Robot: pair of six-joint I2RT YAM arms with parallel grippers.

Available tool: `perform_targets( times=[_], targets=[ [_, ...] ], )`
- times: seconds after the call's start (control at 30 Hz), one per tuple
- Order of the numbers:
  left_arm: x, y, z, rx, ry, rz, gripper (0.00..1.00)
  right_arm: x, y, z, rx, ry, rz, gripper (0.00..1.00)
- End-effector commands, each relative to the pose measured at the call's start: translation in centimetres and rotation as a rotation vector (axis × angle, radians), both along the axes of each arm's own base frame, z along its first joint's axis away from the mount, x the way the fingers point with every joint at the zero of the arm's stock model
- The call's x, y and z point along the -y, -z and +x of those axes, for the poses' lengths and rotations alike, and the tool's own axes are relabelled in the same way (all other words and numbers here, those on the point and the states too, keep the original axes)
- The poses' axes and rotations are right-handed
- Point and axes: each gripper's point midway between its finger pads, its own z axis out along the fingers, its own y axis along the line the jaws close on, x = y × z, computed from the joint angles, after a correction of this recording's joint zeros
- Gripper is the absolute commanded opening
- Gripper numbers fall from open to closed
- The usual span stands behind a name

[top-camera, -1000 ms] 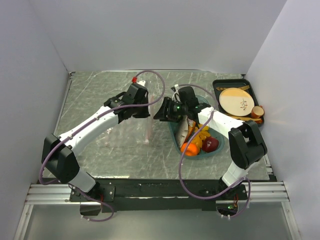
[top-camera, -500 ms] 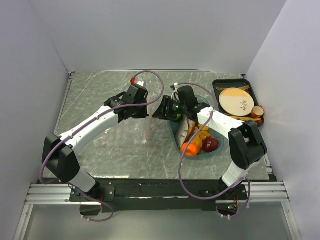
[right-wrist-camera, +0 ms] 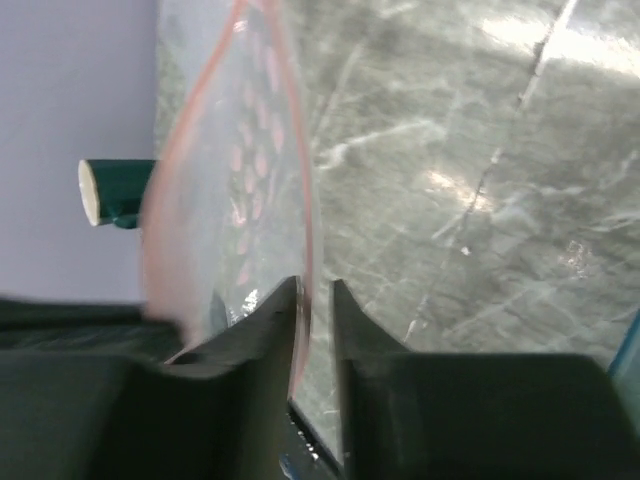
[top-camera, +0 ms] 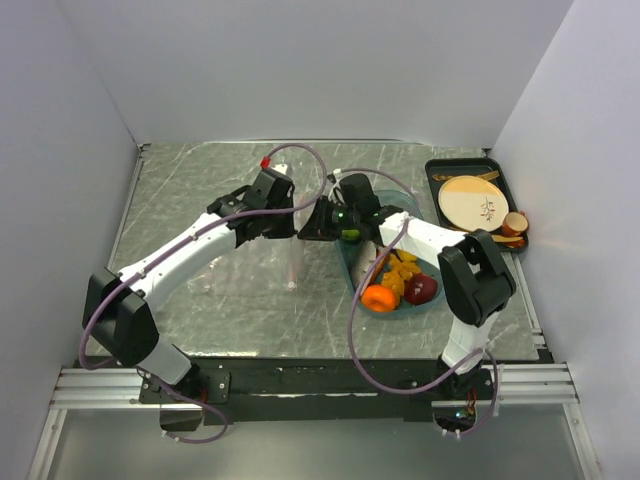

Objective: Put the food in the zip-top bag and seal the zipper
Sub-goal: Open the zipper of the food storage bag at the center of the board, then pick up the fake fish from the bin.

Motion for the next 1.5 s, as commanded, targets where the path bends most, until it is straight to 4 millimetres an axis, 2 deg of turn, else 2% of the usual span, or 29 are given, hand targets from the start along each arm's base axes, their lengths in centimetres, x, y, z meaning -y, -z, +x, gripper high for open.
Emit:
perform_targets(
  times=[0.0, 0.03, 0.1, 0.2, 0.3, 0.47, 0.53, 0.63, 0.7, 0.73, 0.77, 0.8, 0.83, 0.87, 0.9, 0.93, 0.97, 1.03, 1.07, 1.1, 1.13, 1.17, 1.2, 1.4, 1.47],
  targets=[
    [-1.0, -2.6, 0.1, 0.039, 0.005, -0.088, 0.01, -0.9, -0.1, 1.8, 0.027, 0.001, 0.007, 0.05],
    [-2.1, -2.8, 0.5, 0.044, -0.024, -0.084, 0.01, -1.0, -0.1, 2.1, 0.031, 0.008, 0.006, 0.01],
    [-4.5, -3.3, 0.9, 0.052, -0.087, -0.069, 0.01, -0.9, 1.1, 2.2, 0.005, 0.016, -0.023, 0.00],
    [-7.0, -4.1, 1.2, 0.068, -0.139, -0.066, 0.01, -0.7, 2.3, 2.6, -0.017, 0.032, -0.050, 0.00],
    [-8.3, -4.5, 1.0, 0.075, -0.160, -0.039, 0.01, -0.7, 3.3, 2.9, -0.035, 0.040, -0.072, 0.00],
    [-8.1, -3.6, 0.6, 0.041, -0.148, -0.032, 0.01, -0.6, 4.3, 3.3, -0.046, 0.044, -0.105, 0.00],
    [-7.7, -3.0, 0.5, 0.025, -0.140, -0.053, 0.01, -0.6, 4.0, 3.4, -0.030, 0.037, -0.102, 0.05],
    [-6.6, -3.1, 1.1, 0.041, -0.124, -0.108, 0.01, -0.6, 2.9, 3.2, 0.002, 0.016, -0.088, 0.10],
    [-6.0, -2.6, 1.5, 0.034, -0.119, -0.130, 0.01, -0.5, 1.3, 3.1, 0.039, 0.014, -0.075, 0.21],
    [-5.7, -1.9, 1.5, 0.016, -0.113, -0.134, 0.01, 0.3, 1.4, 3.3, 0.050, 0.048, -0.098, 0.26],
    [-5.4, -1.8, 1.6, 0.008, -0.105, -0.143, 0.01, 0.8, -0.4, 3.3, 0.093, 0.074, -0.093, 0.39],
    [-5.2, -1.4, 1.7, -0.002, -0.101, -0.142, 0.01, 1.1, -1.5, 3.7, 0.147, 0.092, -0.079, 0.44],
    [-5.1, -0.7, 1.8, -0.017, -0.103, -0.138, 0.01, 2.2, -0.7, 3.4, 0.156, 0.122, -0.103, 0.49],
    [-5.0, -0.5, 1.9, -0.019, -0.102, -0.138, 0.01, 3.0, -2.2, 3.2, 0.186, 0.144, -0.092, 0.60],
    [-4.9, -0.3, 2.0, -0.021, -0.098, -0.139, 0.01, 3.3, -2.9, 3.4, 0.213, 0.163, -0.080, 0.62],
    [-4.8, 0.0, 2.1, -0.026, -0.097, -0.138, 0.01, 4.0, -2.4, 3.1, 0.205, 0.173, -0.090, 0.63],
    [-4.7, 0.1, 2.1, -0.028, -0.092, -0.140, 0.01, 5.3, -3.4, 3.5, 0.222, 0.221, -0.094, 0.64],
    [-4.4, 0.3, 2.2, -0.031, -0.079, -0.146, 0.01, 7.0, -2.9, 3.1, 0.207, 0.265, -0.114, 0.64],
    [-4.3, 0.5, 2.2, -0.037, -0.070, -0.145, 0.01, 8.2, -3.7, 3.2, 0.217, 0.303, -0.104, 0.65],
    [-4.1, 0.6, 2.2, -0.041, -0.059, -0.149, 0.01, 9.2, -3.6, 3.3, 0.215, 0.330, -0.110, 0.66],
    [-4.1, 0.9, 2.2, -0.051, -0.054, -0.141, 0.01, 10.3, -2.6, 2.8, 0.186, 0.354, -0.141, 0.66],
    [-4.0, 1.0, 2.2, -0.053, -0.052, -0.140, 0.01, 11.2, -2.7, 2.7, 0.179, 0.385, -0.148, 0.66],
    [-4.0, 1.0, 2.2, -0.054, -0.049, -0.141, 0.01, 12.8, -2.0, 2.8, 0.154, 0.425, -0.180, 0.66],
    [-3.5, 0.9, 2.1, -0.058, -0.026, -0.159, 0.01, 17.0, 0.6, 2.3, 0.074, 0.502, -0.273, 0.66],
    [-3.4, 1.0, 2.1, -0.063, -0.024, -0.159, 0.01, 18.2, 0.7, 2.3, 0.069, 0.528, -0.306, 0.66]
  ],
)
